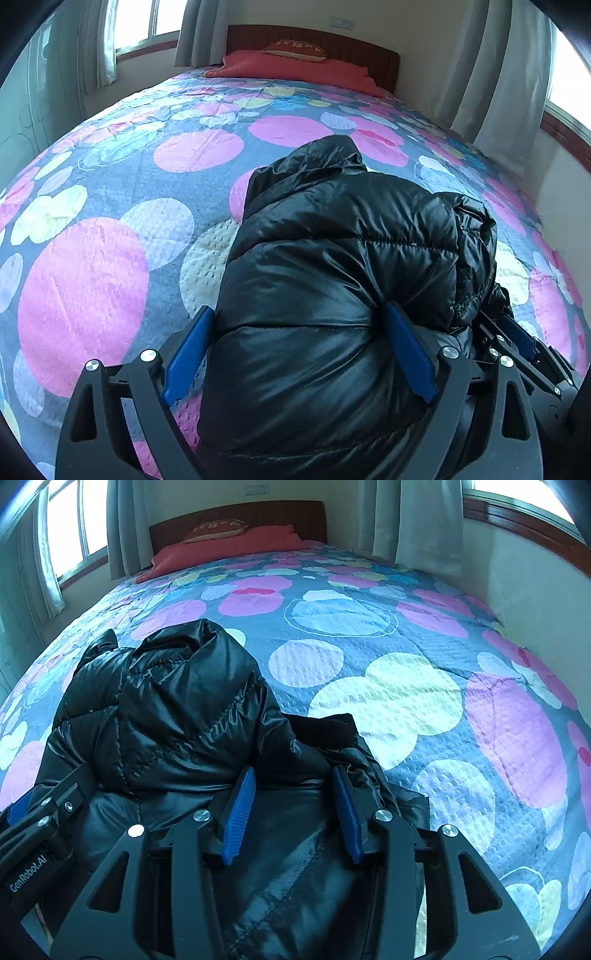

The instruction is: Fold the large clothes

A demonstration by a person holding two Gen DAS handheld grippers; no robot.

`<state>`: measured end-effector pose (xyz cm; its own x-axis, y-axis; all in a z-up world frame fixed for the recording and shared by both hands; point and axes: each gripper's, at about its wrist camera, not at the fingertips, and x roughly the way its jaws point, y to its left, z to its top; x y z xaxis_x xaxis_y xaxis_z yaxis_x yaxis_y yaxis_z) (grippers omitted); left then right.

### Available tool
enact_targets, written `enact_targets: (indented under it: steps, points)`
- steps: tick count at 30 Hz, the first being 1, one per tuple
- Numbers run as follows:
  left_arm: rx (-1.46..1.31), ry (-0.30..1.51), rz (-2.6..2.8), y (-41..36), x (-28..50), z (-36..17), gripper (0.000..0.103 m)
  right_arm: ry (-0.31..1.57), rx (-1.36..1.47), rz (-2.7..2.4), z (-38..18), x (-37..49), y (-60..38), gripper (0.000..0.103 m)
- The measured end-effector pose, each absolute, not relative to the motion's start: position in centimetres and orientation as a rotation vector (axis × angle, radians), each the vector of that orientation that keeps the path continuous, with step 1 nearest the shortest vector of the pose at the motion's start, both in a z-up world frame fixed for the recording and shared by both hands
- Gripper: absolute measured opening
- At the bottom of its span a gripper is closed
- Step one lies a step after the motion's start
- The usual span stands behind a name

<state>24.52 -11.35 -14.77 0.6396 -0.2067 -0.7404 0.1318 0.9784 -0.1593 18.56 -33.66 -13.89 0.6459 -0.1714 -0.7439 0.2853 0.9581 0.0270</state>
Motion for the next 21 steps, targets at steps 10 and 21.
enact_targets:
  steps: [10, 21]
  points:
    - [-0.101, 0.865, -0.199, -11.4, 25.3, -15.8, 0.093, 0.815, 0.146, -0.267, -14.6, 18.9, -33.6, 0.042]
    - [-0.105, 0.888, -0.207, -11.5, 25.8, -16.3, 0.094, 0.819, 0.144, -0.273, -14.8, 19.1, -33.5, 0.042]
